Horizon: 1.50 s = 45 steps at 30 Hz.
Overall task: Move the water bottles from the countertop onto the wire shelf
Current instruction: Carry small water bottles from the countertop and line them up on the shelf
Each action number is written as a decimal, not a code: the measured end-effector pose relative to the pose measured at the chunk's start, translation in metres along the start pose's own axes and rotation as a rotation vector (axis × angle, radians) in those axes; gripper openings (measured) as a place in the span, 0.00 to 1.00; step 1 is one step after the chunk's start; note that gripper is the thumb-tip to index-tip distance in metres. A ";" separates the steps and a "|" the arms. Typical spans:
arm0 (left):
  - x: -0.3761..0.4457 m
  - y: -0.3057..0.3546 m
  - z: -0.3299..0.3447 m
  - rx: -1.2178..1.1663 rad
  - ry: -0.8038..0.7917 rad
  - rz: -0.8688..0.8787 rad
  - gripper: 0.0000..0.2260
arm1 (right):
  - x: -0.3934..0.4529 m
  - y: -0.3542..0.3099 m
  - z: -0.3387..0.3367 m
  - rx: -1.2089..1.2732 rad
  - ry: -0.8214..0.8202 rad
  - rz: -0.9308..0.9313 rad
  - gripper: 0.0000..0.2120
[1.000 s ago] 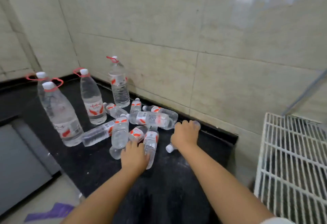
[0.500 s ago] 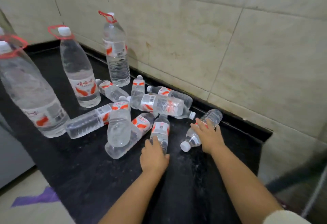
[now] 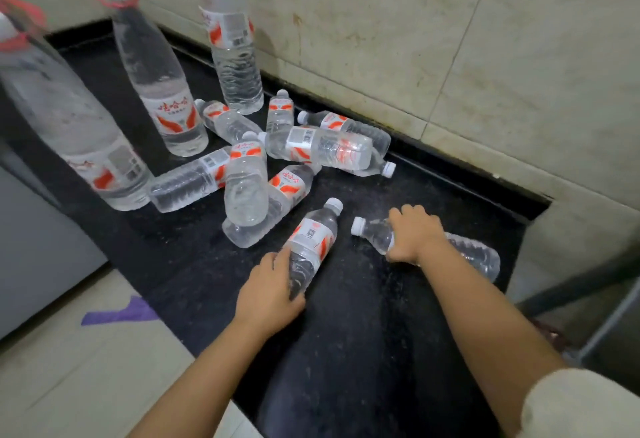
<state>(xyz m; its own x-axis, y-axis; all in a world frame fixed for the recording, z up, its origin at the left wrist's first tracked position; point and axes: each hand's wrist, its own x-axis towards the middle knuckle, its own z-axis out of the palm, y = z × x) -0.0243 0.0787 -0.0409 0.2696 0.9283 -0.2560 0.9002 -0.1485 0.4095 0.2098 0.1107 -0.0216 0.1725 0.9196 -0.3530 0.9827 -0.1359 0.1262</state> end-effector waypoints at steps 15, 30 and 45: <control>-0.065 0.017 0.012 0.166 0.000 -0.295 0.32 | -0.131 -0.063 0.049 0.185 0.114 -0.047 0.40; -0.079 0.021 -0.008 -0.030 0.255 -0.258 0.22 | -0.171 -0.070 0.018 0.418 0.209 0.070 0.31; -0.103 0.251 -0.135 -0.499 0.787 0.354 0.28 | -0.296 0.091 -0.188 0.817 1.147 0.250 0.31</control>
<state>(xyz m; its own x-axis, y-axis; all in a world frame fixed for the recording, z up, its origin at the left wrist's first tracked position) 0.1281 -0.0079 0.2067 0.0283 0.8464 0.5317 0.5164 -0.4679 0.7173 0.2350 -0.1040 0.2687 0.5815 0.5706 0.5800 0.7660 -0.1438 -0.6265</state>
